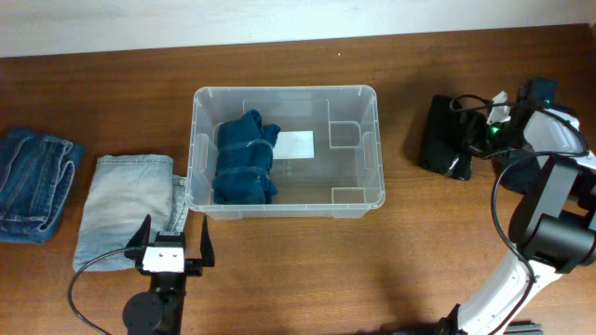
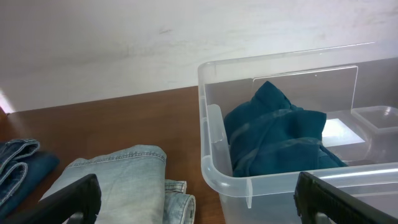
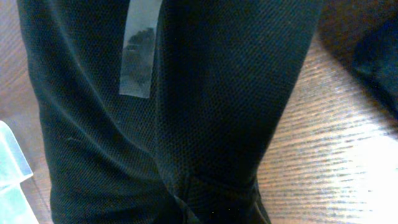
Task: Pack container
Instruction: 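Lower the right gripper and grasp the black taped garment, then lift the black garment and carry it into the bin beside the teal one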
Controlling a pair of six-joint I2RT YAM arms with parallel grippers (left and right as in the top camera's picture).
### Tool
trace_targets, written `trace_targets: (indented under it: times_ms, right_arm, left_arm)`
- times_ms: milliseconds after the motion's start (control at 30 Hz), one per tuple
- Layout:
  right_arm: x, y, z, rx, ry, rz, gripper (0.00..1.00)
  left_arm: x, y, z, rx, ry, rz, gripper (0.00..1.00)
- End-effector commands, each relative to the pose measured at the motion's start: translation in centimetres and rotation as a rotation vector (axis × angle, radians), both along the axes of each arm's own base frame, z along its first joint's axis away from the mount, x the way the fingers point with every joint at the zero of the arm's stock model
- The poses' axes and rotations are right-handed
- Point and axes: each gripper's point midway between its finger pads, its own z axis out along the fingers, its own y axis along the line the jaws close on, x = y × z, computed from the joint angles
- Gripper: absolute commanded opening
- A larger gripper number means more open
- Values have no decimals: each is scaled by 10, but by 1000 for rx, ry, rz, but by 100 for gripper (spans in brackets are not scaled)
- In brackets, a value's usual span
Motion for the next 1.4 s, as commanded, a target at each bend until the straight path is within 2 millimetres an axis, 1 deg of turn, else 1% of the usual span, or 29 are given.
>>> trace_targets:
  times_ms: [0, 67, 167, 233, 300, 367, 467, 500, 533, 600, 700, 767, 833, 900, 967, 1067, 1233, 1367]
  right_arm:
    - [-2, -11, 16, -63, 17, -21, 4]
    - [2, -12, 40, -74, -9, -20, 4]
    - [6, -7, 79, -91, -57, -9, 4]
    - [6, 2, 109, -97, -94, 10, 4]
    - [5, 18, 139, -88, -132, 40, 4]
    - [0, 40, 170, -79, -166, 82, 4]
    - [-10, 77, 209, -89, -221, 161, 4]
    - [-12, 88, 217, -93, -241, 184, 4]
    - [-16, 102, 229, -98, -271, 215, 4]
    - [-24, 129, 247, -93, -316, 276, 4]
    - [-39, 176, 268, -56, -377, 391, 4]
    - [-45, 204, 272, -43, -389, 458, 4]
    - [-50, 229, 270, -25, -380, 505, 4]
    - [-54, 251, 263, -8, -352, 543, 4]
    - [-56, 266, 252, 0, -308, 542, 4]
    - [-55, 293, 236, 19, -272, 589, 4]
    - [-49, 327, 210, 42, -214, 603, 4]
    - [-40, 336, 187, 26, -158, 565, 4]
  left_arm:
    - [0, 0, -2, 15, -3, -4, 100]
    - [0, 0, -2, 15, -3, -4, 99]
    - [0, 0, -2, 15, -3, -4, 99]
    - [0, 0, -2, 15, -3, -4, 99]
    - [0, 0, -2, 15, -3, -4, 99]
    - [0, 0, -2, 15, -3, -4, 99]
    - [0, 0, -2, 15, -3, -4, 99]
    - [0, 0, -2, 15, -3, -4, 99]
    - [0, 0, -2, 15, -3, -4, 100]
    - [0, 0, -2, 15, -3, -4, 99]
    - [0, 0, -2, 15, -3, -4, 99]
    - [0, 0, -2, 15, -3, -4, 99]
    - [0, 0, -2, 15, -3, -4, 99]
    - [0, 0, -2, 15, -3, -4, 99]
    - [0, 0, -2, 15, -3, -4, 100]
    - [0, 0, -1, 15, -3, -4, 99]
    - [0, 0, -2, 15, -3, -4, 100]
    - [0, 0, -2, 15, -3, -4, 100]
